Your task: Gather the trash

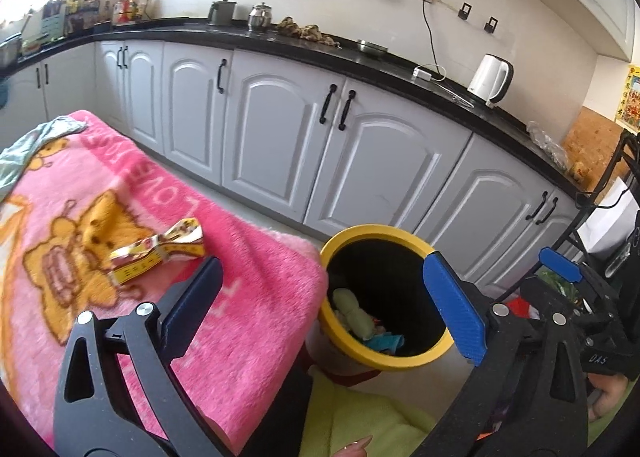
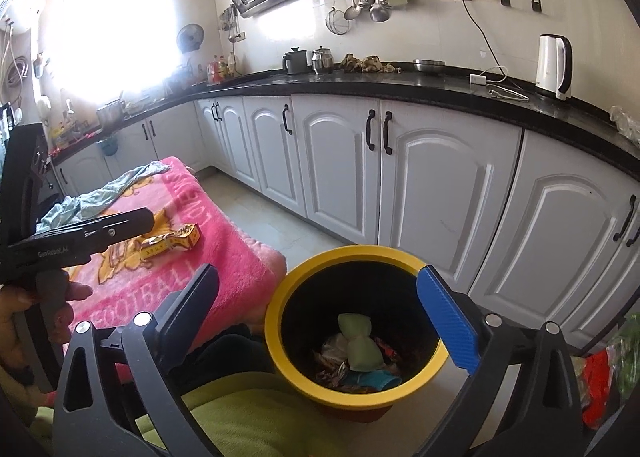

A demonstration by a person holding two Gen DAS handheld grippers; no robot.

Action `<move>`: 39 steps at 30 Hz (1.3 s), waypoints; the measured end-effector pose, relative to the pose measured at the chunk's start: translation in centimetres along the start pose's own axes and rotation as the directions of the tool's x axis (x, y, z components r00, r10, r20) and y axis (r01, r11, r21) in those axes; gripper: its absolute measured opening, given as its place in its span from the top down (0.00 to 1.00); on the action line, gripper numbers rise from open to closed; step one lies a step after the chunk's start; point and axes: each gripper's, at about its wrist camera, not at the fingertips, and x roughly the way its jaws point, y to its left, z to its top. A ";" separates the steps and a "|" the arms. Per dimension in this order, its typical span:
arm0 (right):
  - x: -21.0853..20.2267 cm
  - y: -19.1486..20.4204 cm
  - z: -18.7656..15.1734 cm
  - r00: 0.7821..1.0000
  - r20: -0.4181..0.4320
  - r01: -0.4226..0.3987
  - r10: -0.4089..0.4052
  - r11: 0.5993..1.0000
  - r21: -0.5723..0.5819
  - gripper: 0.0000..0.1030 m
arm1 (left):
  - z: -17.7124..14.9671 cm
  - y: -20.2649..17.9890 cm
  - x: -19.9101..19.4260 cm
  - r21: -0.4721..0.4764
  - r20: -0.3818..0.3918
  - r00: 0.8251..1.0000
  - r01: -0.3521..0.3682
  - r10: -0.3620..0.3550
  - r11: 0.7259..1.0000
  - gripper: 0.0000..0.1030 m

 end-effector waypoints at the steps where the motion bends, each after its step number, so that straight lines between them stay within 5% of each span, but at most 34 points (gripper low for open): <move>1: -0.1 0.2 -0.2 1.000 0.001 0.003 -0.003 1.000 -0.002 0.06 | -0.3 0.1 -0.3 -0.001 0.000 1.000 -0.009 0.009 1.000 0.11; 12: -1.5 3.7 -2.3 1.000 0.002 0.006 -0.006 0.999 -0.053 0.06 | -2.8 0.9 -2.3 0.023 0.004 0.997 -0.081 0.081 0.996 0.11; 21: -4.0 5.1 -4.1 0.994 0.098 0.046 -0.043 0.999 -0.026 0.06 | -4.9 0.0 -5.1 0.067 0.141 0.980 -0.154 0.143 0.986 0.11; 39: -7.2 6.4 -5.0 0.952 0.293 0.108 -0.089 0.993 -0.049 0.06 | -5.9 -0.6 -8.3 0.057 0.299 0.947 -0.139 0.116 0.989 0.11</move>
